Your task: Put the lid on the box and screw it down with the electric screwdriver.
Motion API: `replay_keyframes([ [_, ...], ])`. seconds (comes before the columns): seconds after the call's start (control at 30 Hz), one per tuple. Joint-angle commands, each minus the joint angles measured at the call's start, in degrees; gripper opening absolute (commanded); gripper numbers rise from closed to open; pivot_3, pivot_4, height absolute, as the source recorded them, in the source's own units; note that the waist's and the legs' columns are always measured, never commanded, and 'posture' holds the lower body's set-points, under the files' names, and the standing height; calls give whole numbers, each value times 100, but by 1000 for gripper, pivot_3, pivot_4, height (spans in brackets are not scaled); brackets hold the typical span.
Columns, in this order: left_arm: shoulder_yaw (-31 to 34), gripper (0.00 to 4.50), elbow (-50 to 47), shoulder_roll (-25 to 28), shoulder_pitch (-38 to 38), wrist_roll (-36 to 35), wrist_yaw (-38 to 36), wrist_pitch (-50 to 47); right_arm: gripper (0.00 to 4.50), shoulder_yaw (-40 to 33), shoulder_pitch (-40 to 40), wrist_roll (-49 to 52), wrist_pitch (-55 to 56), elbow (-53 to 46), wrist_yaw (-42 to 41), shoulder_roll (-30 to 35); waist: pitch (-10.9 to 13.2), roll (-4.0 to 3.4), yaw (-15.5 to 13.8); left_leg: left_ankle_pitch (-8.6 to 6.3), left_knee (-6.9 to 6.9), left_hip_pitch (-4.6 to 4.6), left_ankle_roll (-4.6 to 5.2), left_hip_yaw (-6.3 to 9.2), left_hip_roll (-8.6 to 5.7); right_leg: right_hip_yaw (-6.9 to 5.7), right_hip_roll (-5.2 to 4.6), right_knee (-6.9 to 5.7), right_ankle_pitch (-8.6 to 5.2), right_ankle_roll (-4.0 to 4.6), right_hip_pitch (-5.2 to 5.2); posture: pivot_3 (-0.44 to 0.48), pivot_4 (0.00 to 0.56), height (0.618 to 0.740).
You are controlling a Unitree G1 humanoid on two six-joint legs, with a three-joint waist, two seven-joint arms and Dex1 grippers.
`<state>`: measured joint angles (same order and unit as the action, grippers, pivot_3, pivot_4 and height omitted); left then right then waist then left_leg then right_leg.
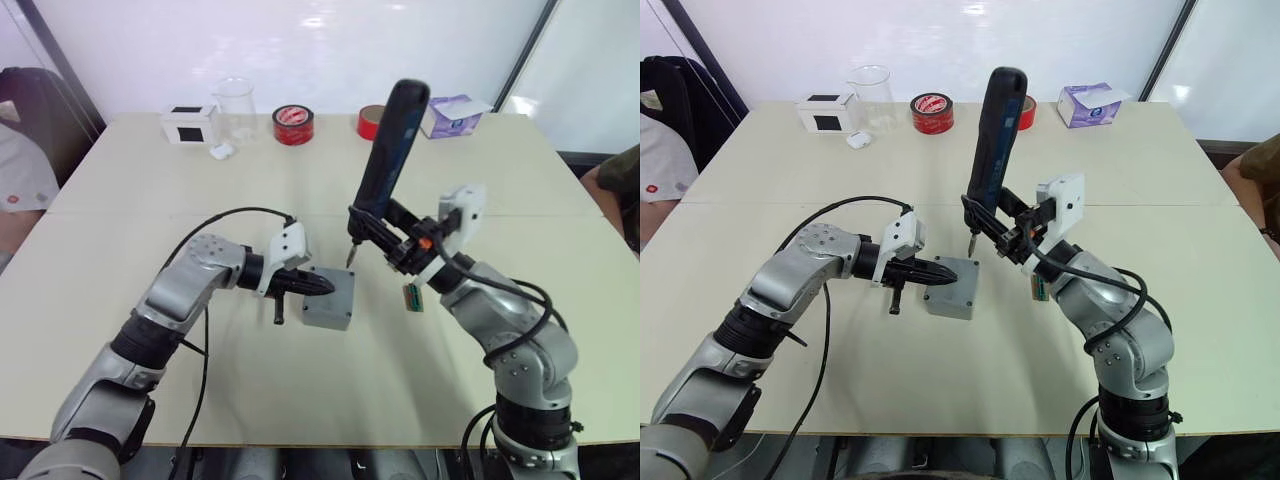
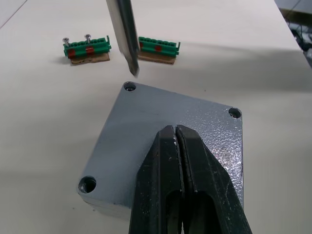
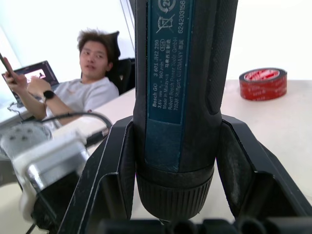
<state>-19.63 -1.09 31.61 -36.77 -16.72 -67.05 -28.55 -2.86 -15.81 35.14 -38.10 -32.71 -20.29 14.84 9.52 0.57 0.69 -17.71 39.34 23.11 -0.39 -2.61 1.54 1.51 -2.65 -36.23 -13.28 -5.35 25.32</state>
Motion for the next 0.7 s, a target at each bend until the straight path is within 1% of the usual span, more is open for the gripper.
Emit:
replay_keyframes([
  [0.03, -122, 0, 13, 20, 69, 173, -6, -2, 1775, 21, 50, -153, 426, -113, -123, 68, 0, 0, 0, 0, 0, -1, 0, 0, 0, 0, 0, 0, 0, 0, -1, 0, 150, 740],
  [0.33, -88, 0, -79, -9, 50, 152, 21, -156, 1775, 123, 159, -457, 772, 149, -175, 74, -2, 1, 2, 0, 0, -12, 0, 1, 0, 0, 1, -2, 0, 0, -11, 0, 150, 740],
  [0.6, -60, 0, -35, 11, 99, 179, 2, -160, 1775, 343, 153, -637, 968, 332, -137, -77, -2, 1, 7, -1, -3, -68, 2, 0, 1, 1, 2, 2, -2, 1, -64, 0, 150, 740],
  [0.7, -35, 0, -66, 41, 150, 182, -10, -165, 1775, 542, 288, -850, 1019, 369, -228, 44, -3, 2, 8, -1, -3, -73, 2, 1, 1, 1, 2, 2, -2, 2, -68, 0, 150, 740],
])
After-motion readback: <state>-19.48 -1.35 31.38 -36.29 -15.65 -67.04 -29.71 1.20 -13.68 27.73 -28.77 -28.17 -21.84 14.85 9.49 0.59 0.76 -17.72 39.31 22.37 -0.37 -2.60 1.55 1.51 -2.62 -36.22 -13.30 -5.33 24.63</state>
